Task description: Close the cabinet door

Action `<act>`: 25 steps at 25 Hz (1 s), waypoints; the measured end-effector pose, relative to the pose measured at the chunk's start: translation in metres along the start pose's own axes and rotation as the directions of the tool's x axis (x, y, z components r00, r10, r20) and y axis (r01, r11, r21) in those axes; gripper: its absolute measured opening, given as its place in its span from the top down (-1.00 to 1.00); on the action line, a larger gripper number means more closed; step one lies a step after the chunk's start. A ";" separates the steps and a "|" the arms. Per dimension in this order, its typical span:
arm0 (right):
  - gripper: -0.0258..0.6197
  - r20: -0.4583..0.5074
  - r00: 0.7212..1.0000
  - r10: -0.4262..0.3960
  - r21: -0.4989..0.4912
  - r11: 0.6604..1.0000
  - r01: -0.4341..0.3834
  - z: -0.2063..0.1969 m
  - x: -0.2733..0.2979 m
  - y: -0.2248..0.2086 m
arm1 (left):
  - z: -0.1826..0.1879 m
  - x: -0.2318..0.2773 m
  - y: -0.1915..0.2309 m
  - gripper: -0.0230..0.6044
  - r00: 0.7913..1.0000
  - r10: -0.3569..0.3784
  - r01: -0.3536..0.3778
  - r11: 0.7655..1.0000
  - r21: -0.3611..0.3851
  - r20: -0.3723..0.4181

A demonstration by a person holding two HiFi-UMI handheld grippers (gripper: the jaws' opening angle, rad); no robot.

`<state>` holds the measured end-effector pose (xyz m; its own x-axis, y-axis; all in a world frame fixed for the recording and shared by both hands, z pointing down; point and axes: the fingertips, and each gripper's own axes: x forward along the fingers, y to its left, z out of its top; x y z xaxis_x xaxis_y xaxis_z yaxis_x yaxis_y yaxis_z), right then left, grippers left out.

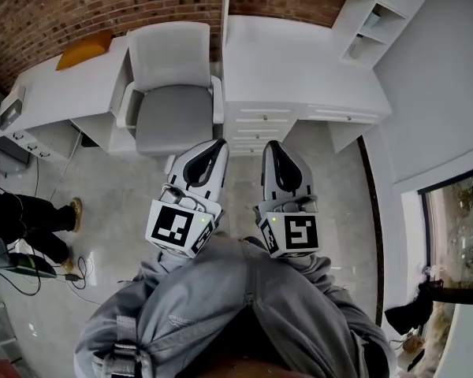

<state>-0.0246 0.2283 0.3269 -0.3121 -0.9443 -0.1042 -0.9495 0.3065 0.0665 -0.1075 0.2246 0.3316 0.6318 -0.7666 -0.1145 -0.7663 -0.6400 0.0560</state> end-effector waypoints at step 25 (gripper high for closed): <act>0.84 0.011 0.999 0.047 -0.017 0.999 -0.046 -0.009 0.071 -0.031 | -0.009 0.065 0.040 0.91 1.000 0.025 -0.025 1.000 -0.008 0.007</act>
<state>-0.0171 0.1512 0.3267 -0.3565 -0.9276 -0.1119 -0.9333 0.3481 0.0878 -0.0962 0.1484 0.3356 0.6118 -0.7819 -0.1197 -0.7809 -0.6211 0.0663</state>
